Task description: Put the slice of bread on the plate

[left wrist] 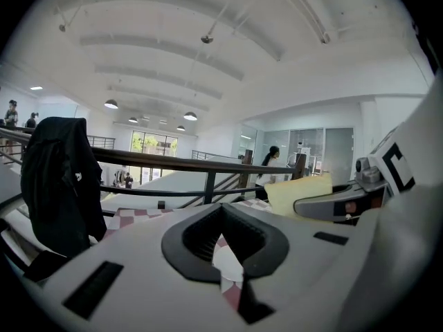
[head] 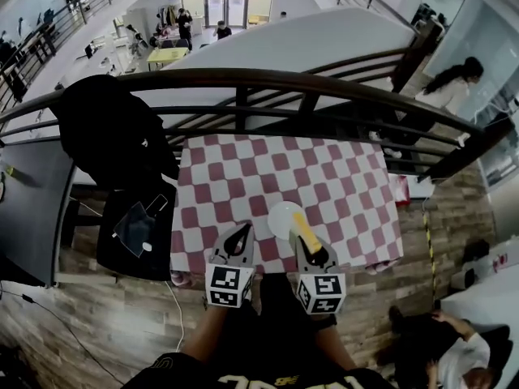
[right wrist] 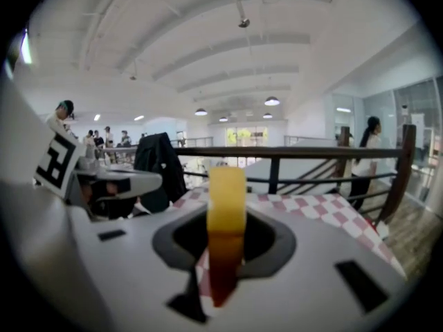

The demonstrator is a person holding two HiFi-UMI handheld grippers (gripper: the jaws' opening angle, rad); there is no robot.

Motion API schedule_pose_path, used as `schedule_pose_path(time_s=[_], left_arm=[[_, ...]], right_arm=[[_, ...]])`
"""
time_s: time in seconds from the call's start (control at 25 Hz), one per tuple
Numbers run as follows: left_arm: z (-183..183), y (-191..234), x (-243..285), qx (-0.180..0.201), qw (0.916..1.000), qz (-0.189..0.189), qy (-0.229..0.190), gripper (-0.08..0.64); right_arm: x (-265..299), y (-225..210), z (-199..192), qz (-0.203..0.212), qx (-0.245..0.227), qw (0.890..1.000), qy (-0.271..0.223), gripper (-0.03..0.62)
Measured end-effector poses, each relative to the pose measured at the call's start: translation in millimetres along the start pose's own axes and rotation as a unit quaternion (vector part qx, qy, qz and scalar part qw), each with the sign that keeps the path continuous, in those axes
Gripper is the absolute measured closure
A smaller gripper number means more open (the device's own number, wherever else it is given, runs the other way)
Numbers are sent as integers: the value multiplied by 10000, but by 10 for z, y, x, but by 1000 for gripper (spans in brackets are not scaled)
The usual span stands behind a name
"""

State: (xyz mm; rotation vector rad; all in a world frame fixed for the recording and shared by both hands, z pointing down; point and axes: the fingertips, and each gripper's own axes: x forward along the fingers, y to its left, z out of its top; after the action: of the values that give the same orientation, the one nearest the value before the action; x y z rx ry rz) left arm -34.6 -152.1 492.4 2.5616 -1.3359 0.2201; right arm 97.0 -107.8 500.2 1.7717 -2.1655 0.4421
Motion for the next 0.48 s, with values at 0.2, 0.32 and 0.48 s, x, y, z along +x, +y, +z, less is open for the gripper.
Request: schedule_pose_path(time_s=[0.2, 0.32, 0.48], left_arm=[[-202, 81, 291, -146, 9996, 23, 227, 541], [-311, 110, 463, -190, 9989, 62, 420, 541], [-438, 161, 726, -221, 9975, 106, 669, 541]], right_arm=[[412, -153, -131, 197, 209, 9989, 371, 495], [624, -246, -306, 345, 353, 9960, 750, 495], [893, -350, -600, 580, 496, 9880, 1346, 495]])
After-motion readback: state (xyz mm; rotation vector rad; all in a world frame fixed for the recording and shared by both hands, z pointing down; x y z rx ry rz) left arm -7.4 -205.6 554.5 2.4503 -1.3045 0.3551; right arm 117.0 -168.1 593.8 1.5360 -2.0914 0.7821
